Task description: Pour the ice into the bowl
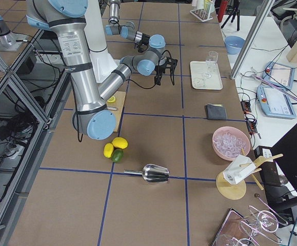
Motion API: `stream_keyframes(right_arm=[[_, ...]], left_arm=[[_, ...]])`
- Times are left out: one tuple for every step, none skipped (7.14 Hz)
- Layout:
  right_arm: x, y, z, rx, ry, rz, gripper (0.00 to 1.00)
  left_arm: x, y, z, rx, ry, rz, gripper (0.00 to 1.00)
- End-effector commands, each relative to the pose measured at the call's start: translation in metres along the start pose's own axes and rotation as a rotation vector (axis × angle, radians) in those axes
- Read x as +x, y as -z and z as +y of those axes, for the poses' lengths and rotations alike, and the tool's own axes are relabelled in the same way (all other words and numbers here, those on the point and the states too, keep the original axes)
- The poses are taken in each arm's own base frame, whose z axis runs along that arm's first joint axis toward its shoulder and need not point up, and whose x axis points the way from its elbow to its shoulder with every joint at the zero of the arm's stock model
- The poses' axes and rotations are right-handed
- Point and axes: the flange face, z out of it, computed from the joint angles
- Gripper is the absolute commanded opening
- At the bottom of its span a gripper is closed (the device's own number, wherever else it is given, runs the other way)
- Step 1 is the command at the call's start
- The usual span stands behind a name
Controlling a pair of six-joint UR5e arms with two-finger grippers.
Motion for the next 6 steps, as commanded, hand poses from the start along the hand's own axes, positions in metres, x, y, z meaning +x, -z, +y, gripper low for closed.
stream_keyframes(right_arm=[[0.001,0.0,-0.003,0.028,-0.033,0.004,1.0],[0.002,0.001,-0.004,0.042,-0.046,0.004,1.0],[0.004,0.001,-0.005,0.043,-0.048,0.007,1.0],[0.011,-0.003,-0.006,0.042,-0.053,0.021,1.0],[0.012,-0.005,-0.006,0.041,-0.05,0.024,1.0],[0.013,-0.006,-0.006,0.035,-0.047,0.026,1.0]], left_arm=[[-0.007,0.004,0.015,-0.006,0.137,-0.035,0.0],[-0.003,0.004,0.023,-0.002,0.312,-0.038,0.0],[0.012,0.008,0.043,0.013,0.566,-0.048,0.0],[0.043,0.009,0.07,0.039,0.843,-0.063,0.0],[0.074,0.009,0.094,0.081,1.061,-0.087,0.0],[0.124,0.004,0.123,0.1,1.283,-0.091,0.0]])
